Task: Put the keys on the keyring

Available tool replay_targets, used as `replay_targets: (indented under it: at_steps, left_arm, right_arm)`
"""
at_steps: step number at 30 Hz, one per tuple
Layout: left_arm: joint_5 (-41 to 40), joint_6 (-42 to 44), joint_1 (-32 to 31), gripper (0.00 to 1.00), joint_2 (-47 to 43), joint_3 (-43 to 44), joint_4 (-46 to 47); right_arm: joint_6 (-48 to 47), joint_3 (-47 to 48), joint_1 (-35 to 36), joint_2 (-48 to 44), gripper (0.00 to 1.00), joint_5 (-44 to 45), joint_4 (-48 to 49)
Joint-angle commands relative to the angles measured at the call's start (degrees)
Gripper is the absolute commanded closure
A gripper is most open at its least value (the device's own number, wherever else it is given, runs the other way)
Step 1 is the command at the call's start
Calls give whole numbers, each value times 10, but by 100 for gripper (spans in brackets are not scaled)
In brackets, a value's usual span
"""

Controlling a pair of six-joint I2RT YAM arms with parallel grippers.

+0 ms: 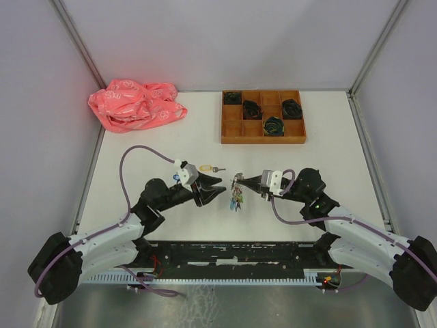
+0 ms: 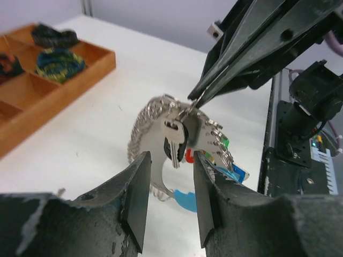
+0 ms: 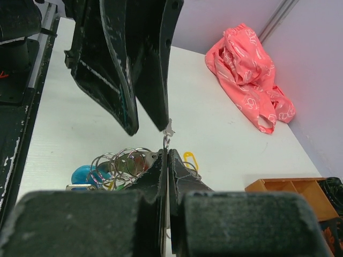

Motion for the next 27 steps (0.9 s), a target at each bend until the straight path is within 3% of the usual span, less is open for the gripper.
replay_targets:
  at_steps: [1,10,19,27]
  left_arm:
    - [1,91,-1,55,-24,-6,94]
    - [69,138,-1,54,59,26,177]
    - [120,155,-1,53,93,51,183]
    - [127,165,-1,65,107,56,165]
  right_arm:
    - [-14,3,-2,-17,99,8,23]
    - [-6,6,-2,-11,99,5,15]
    - [-6,16,-2,-6,99,-6,0]
    - [2,22,-3,-7,99,-13,1]
